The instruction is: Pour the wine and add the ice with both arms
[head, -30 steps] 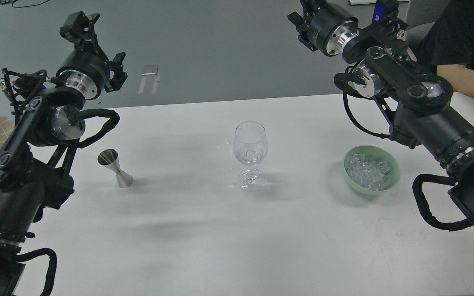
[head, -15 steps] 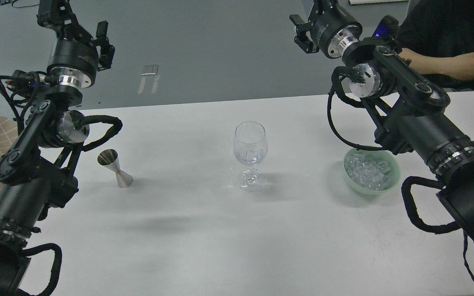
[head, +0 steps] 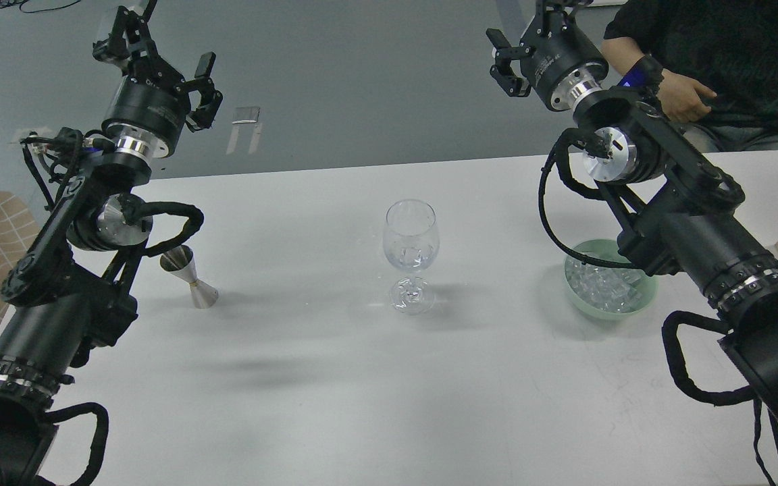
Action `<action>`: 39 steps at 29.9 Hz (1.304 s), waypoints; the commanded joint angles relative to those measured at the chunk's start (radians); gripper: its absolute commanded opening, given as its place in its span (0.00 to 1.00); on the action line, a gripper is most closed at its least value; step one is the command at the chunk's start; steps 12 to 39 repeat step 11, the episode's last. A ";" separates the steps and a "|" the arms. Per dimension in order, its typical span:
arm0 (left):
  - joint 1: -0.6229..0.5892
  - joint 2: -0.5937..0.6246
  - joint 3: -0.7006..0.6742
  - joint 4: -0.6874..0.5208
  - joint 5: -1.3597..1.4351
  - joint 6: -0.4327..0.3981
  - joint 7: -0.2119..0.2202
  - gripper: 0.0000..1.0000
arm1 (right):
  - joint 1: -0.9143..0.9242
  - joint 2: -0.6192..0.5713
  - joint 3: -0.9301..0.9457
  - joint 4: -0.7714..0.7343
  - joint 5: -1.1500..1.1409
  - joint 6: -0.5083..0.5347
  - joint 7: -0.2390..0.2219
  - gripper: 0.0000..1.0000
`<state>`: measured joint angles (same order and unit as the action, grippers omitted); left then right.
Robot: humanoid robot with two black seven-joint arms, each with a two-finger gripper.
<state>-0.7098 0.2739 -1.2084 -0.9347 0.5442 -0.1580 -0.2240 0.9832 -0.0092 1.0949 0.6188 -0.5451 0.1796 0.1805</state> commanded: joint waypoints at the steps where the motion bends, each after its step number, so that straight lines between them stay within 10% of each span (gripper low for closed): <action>1: -0.013 0.002 -0.008 0.002 -0.004 -0.009 0.003 0.98 | 0.009 -0.006 0.016 -0.033 0.086 0.037 0.025 1.00; 39: -0.077 -0.002 0.004 0.122 -0.009 -0.063 0.000 0.98 | 0.009 -0.012 0.046 -0.047 0.123 0.074 0.048 1.00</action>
